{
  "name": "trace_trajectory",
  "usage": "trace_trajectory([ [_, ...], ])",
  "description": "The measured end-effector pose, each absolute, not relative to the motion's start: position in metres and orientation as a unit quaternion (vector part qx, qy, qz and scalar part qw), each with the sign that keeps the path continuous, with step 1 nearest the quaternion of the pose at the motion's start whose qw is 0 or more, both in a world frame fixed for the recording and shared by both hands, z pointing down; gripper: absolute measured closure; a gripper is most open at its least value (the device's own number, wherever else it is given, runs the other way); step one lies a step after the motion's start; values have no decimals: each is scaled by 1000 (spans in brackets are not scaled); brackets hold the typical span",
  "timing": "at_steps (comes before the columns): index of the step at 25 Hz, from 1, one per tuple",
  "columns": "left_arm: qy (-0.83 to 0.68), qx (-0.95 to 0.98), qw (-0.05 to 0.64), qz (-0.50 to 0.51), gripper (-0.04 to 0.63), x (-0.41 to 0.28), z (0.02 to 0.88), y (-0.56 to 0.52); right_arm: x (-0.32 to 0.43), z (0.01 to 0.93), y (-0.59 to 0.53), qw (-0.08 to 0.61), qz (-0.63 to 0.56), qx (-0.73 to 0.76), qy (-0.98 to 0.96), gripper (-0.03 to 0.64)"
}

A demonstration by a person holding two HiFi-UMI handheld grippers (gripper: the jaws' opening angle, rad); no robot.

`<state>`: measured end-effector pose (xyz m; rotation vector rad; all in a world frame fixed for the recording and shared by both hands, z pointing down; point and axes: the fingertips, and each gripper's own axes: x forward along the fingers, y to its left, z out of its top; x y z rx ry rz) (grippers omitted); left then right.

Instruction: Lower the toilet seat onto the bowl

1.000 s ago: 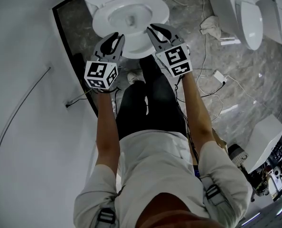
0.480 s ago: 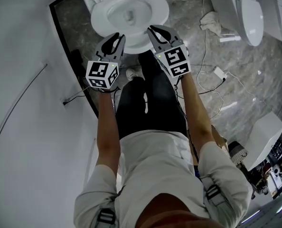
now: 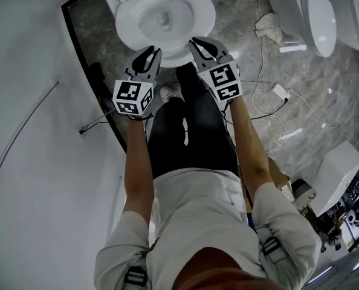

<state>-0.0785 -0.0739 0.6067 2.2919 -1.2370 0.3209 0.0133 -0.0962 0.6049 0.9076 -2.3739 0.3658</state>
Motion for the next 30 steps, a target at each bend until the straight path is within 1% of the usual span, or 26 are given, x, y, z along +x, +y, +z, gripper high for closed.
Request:
trace_trajectory([
  [30, -446, 833, 284, 162, 502, -59, 685, -24, 32, 687, -44, 331, 180, 331, -865, 574],
])
